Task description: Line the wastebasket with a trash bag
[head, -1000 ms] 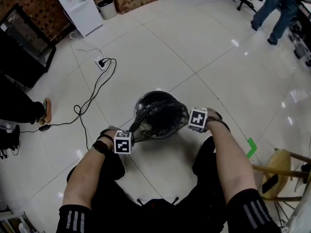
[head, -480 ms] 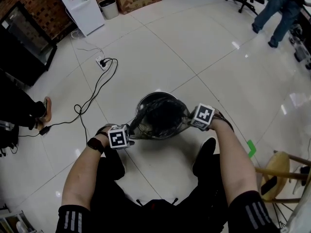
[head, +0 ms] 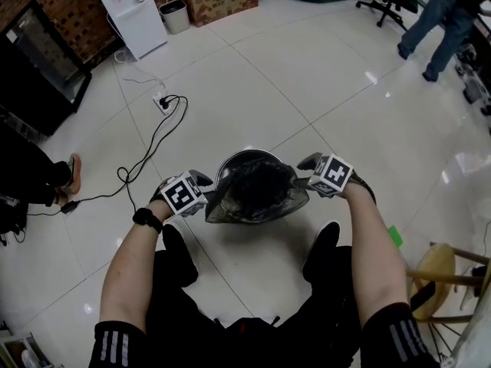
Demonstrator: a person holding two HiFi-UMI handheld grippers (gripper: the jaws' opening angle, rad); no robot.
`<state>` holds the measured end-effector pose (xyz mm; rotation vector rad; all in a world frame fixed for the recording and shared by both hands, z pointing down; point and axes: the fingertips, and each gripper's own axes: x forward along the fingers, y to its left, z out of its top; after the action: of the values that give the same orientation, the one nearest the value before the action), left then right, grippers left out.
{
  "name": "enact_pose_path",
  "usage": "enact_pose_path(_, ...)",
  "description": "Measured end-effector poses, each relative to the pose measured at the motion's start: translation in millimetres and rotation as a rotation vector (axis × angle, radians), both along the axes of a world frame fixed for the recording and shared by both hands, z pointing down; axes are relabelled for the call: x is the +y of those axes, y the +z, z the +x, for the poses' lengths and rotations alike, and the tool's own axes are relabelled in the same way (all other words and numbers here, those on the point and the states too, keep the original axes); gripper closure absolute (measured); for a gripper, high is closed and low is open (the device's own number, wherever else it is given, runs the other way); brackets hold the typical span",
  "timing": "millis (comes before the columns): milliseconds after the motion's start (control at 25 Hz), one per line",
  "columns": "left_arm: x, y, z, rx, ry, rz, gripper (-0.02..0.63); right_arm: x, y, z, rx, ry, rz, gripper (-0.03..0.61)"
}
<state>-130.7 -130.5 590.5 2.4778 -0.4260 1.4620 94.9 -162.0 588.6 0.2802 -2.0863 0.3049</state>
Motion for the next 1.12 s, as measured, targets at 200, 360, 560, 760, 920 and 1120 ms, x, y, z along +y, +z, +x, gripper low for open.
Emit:
enact_pose_path(200, -7, 10, 12, 0.065, -0.126, -0.205, 0.499, -32, 0, -17, -0.024, 0.118, 0.041, 0.388)
enact_pose_path(360, -9, 24, 17, -0.010, -0.117, -0.209, 0.545, -38, 18, -27, -0.059, 0.158, -0.023, 0.403)
enact_pose_path(560, -23, 26, 14, -0.022, -0.144, -0.167, 0.612, -43, 23, -33, -0.073, 0.149, -0.024, 0.569)
enact_pose_path(760, -64, 16, -1, 0.039, -0.287, -0.075, 0.612, -71, 15, -36, -0.099, 0.236, 0.053, 0.571)
enact_pose_path(920, -91, 25, -16, 0.080, -0.412, -0.066, 0.613, -90, 21, -43, -0.110, 0.308, 0.086, 0.571)
enact_pose_path(1120, -104, 59, -33, 0.125, -0.543, -0.132, 0.613, -107, 40, -43, -0.082, 0.410, 0.115, 0.568)
